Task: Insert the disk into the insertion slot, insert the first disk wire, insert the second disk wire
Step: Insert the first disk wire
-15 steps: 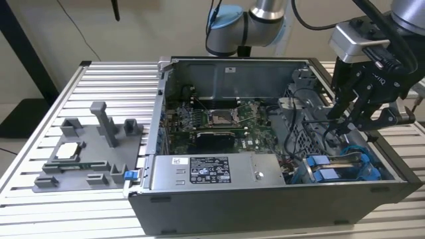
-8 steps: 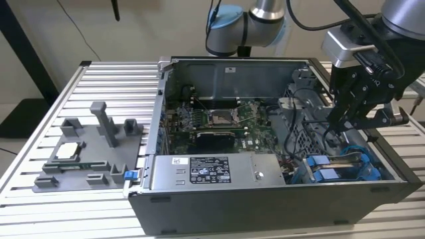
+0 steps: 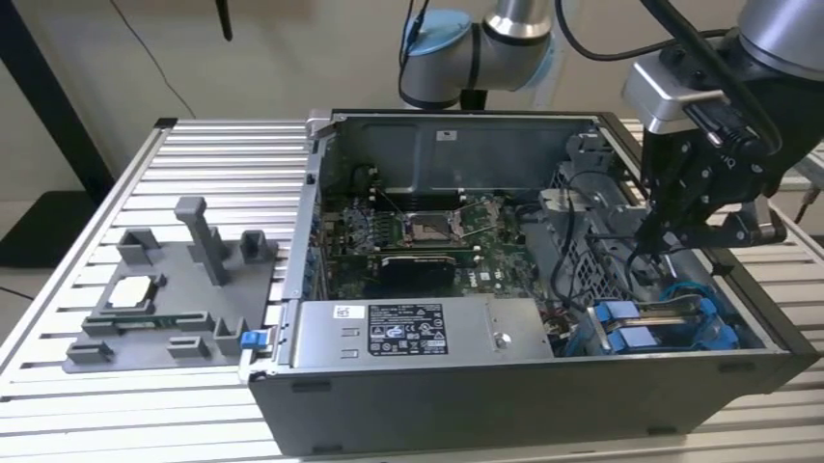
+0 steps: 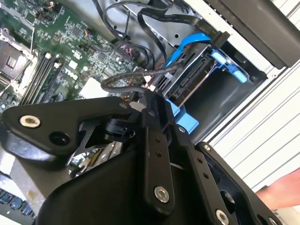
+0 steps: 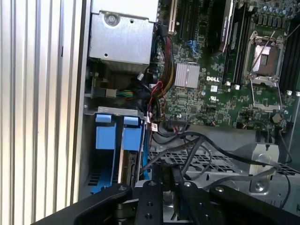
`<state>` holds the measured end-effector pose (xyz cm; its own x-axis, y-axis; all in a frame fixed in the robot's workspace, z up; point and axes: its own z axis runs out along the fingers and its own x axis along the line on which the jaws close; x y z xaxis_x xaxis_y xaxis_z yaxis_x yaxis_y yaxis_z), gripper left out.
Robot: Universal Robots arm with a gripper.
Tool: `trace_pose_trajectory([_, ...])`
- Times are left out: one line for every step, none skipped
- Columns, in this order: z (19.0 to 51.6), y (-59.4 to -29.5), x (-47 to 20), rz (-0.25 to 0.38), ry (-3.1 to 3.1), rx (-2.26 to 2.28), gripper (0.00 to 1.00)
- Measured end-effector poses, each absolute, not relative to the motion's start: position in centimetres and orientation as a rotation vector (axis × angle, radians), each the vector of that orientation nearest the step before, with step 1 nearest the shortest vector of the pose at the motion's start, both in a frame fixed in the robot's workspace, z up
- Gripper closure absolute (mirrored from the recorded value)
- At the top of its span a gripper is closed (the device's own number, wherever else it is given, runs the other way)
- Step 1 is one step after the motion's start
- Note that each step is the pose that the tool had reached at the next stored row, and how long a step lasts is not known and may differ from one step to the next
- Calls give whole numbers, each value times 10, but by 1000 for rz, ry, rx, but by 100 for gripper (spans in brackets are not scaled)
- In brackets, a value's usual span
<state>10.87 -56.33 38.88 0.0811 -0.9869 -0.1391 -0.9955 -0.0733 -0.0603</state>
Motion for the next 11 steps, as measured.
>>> trace_pose_trajectory([388,-564,109,92,2038,-2203,100])
trace_pose_trajectory([387,-565,110,92,2038,-2203,100])
trace_pose_trajectory([387,-566,112,92,2038,-2203,100])
trace_pose_trajectory([386,-567,115,93,2038,-2203,100])
trace_pose_trajectory([385,-568,117,94,2039,-2203,100])
trace_pose_trajectory([385,-569,120,95,2039,-2204,100])
trace_pose_trajectory([384,-571,122,97,2040,-2204,100])
trace_pose_trajectory([384,-572,124,99,2041,-2205,100])
trace_pose_trajectory([383,-574,126,100,2041,-2206,100])
trace_pose_trajectory([383,-576,127,101,2042,-2206,100])
trace_pose_trajectory([382,-577,128,102,2042,-2206,100])
